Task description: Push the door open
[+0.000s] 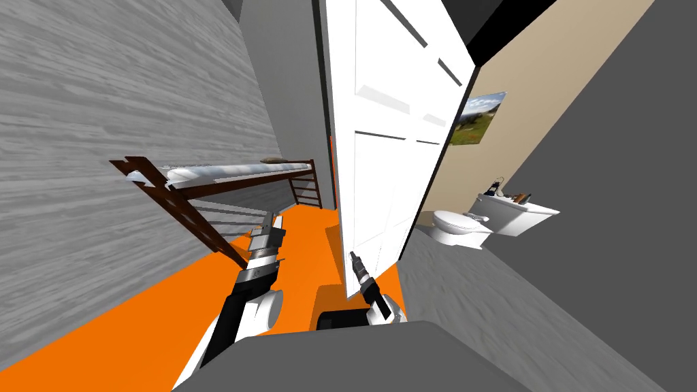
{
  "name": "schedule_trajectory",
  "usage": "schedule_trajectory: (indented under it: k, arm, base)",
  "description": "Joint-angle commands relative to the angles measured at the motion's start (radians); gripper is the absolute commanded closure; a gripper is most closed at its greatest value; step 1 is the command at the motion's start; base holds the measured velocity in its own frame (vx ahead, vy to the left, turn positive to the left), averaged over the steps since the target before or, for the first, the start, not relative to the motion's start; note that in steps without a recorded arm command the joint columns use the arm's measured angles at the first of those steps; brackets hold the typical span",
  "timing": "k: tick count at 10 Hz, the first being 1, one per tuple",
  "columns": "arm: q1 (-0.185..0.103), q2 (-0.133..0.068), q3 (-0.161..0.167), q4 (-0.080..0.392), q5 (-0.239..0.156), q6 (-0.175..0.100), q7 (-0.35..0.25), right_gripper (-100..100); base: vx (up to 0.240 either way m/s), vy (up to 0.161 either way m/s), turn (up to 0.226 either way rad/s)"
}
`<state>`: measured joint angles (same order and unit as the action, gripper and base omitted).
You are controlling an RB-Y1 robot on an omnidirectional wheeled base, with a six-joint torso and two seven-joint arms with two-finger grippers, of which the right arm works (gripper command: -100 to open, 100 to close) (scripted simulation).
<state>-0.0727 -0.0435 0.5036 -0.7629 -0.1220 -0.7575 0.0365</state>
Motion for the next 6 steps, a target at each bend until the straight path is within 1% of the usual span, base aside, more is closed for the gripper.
schedule_trajectory:
  k: [1, 2, 3, 4, 6]
  arm:
    - [-0.012, 0.005, -0.026, 0.014, -0.008, -0.005, 0.001, 100]
    - [-0.016, 0.016, -0.043, 0.018, -0.012, -0.004, 0.005, 100]
    - [-0.016, 0.013, -0.031, 0.031, -0.008, -0.011, 0.003, 100]
    - [-0.021, 0.004, -0.057, 0.033, -0.017, -0.013, 0.009, 100]
    - [-0.025, -0.002, -0.083, 0.037, -0.027, -0.013, 0.016, 100]
  base:
    - [0.137, 0.165, -0.046]
    - [0.148, 0.177, -0.056]
    - [0.073, 0.079, -0.033]
    - [0.115, 0.113, -0.035]
    - [0.161, 0.185, -0.08]
